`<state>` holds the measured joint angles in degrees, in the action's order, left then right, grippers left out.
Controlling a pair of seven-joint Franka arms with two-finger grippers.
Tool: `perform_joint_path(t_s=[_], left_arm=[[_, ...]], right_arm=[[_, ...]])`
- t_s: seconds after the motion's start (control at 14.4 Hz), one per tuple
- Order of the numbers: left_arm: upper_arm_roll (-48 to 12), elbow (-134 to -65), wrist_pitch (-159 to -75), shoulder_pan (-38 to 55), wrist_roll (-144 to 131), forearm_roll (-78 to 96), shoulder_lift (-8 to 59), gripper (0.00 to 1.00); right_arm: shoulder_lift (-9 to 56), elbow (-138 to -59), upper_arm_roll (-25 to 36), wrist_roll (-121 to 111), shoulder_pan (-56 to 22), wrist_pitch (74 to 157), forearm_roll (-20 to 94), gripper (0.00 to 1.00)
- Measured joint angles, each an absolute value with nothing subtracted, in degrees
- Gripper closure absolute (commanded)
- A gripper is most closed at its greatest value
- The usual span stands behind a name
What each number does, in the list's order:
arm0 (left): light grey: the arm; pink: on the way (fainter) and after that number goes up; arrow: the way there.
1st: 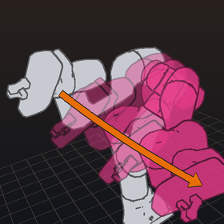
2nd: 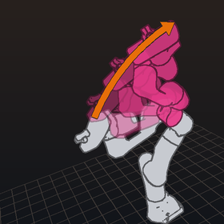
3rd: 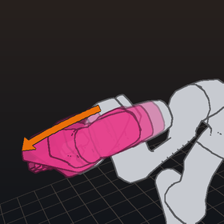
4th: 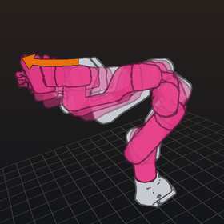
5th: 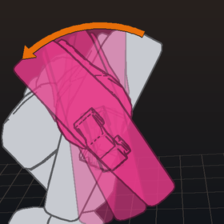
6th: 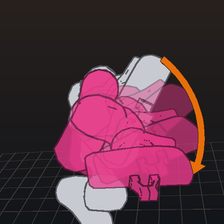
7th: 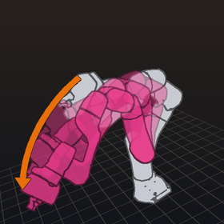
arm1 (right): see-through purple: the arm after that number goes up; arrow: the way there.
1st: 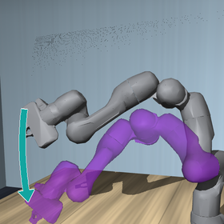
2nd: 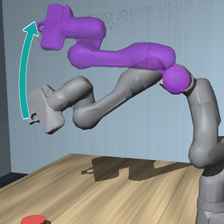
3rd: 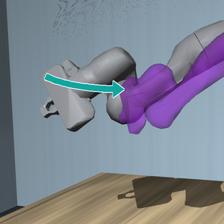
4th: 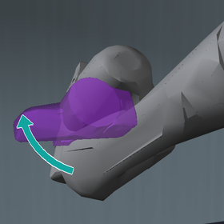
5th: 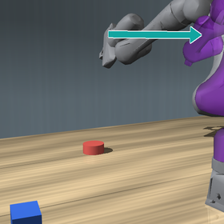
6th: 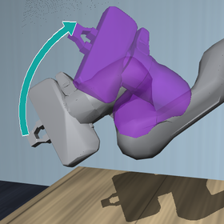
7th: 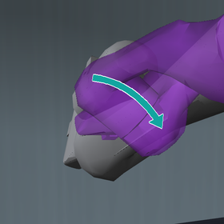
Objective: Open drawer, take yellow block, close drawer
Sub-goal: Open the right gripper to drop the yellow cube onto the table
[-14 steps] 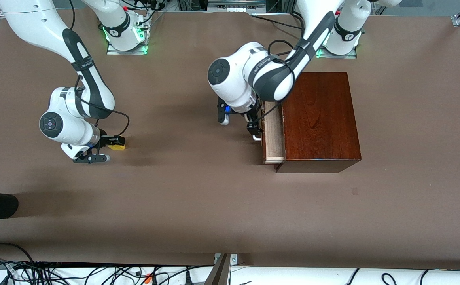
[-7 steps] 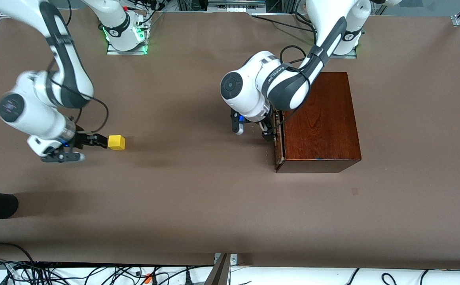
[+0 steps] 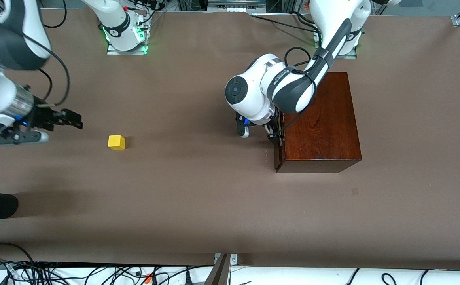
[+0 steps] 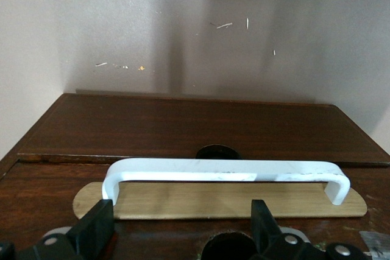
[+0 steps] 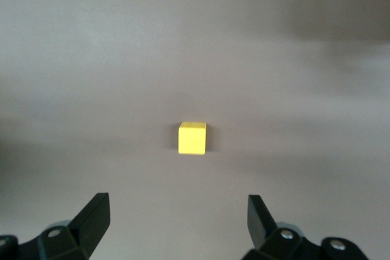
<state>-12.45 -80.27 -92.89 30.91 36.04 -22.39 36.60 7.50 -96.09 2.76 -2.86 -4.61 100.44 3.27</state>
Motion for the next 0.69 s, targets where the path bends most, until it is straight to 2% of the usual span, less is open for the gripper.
perform_joint_path(t_s=[0.21, 0.69], left_arm=[[-12.6, -80.2, -95.1, 31.4, 30.5, -22.5, 35.9, 0.00], [-13.3, -74.4, -96.5, 36.3, 0.9, -22.2, 33.8, 0.00]], right_arm=[[4.6, -94.3, 2.7, -2.9, -4.6, 95.8, 3.3, 0.00], [3.0, -93.1, 2.5, -2.9, -4.7, 95.2, 2.3, 0.00]])
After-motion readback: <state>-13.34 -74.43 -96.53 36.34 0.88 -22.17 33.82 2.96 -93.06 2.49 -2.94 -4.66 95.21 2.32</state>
